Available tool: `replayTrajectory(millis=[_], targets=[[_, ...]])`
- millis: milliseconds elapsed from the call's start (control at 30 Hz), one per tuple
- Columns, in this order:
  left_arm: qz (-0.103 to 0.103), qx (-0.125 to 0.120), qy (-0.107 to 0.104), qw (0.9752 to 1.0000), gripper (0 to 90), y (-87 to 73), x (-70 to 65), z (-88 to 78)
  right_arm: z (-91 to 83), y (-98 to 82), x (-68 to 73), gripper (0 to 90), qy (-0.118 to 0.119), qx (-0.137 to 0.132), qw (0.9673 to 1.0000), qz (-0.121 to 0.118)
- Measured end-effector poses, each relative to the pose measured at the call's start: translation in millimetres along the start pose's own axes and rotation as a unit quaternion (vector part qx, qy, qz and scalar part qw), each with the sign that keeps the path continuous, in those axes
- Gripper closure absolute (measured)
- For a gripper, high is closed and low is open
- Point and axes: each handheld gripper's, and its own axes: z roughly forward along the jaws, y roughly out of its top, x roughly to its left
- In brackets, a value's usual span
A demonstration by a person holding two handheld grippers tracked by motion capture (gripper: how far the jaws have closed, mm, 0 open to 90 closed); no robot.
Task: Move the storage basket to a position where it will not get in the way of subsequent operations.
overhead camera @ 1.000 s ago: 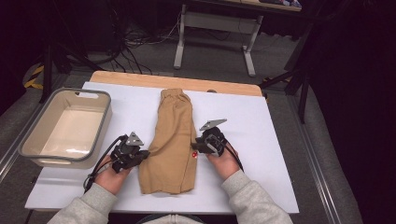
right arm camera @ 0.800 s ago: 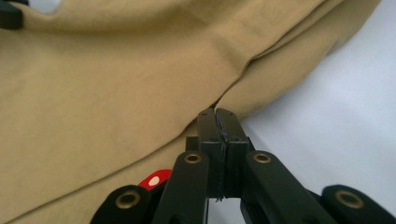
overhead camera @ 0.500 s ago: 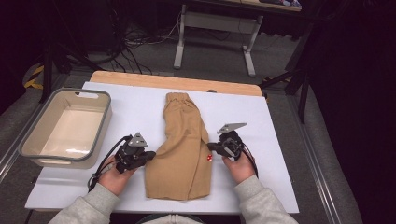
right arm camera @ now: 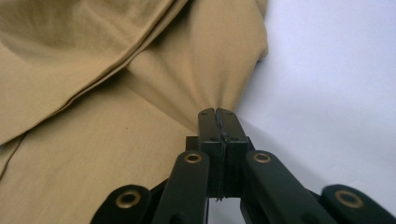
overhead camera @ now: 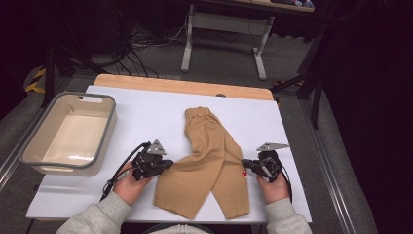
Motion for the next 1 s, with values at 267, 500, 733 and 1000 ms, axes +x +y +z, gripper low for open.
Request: replayTrajectory(millis=[267,500,733,1000], targets=[[0.011,-0.028,-0.009,0.9995,69.0,1.9,-2.9,-9.8,-4.6,11.7,8.9,72.2,-0.005,-0.029,0.9995,-0.013],[0.018,-0.062,-0.020,0.9977,55.2,1.7,-4.2,-26.7,-1.3,30.8,29.9,58.8,0.014,-0.048,0.9981,-0.037],[0.030,-0.082,-0.033,0.9956,50.4,0.5,-11.3,-32.3,27.6,40.5,40.0,39.0,0.025,-0.009,0.9987,-0.044],[0.036,-0.082,-0.044,0.9950,50.6,0.5,-18.6,-31.1,46.2,48.3,36.6,62.5,0.059,0.027,0.9973,-0.035]])
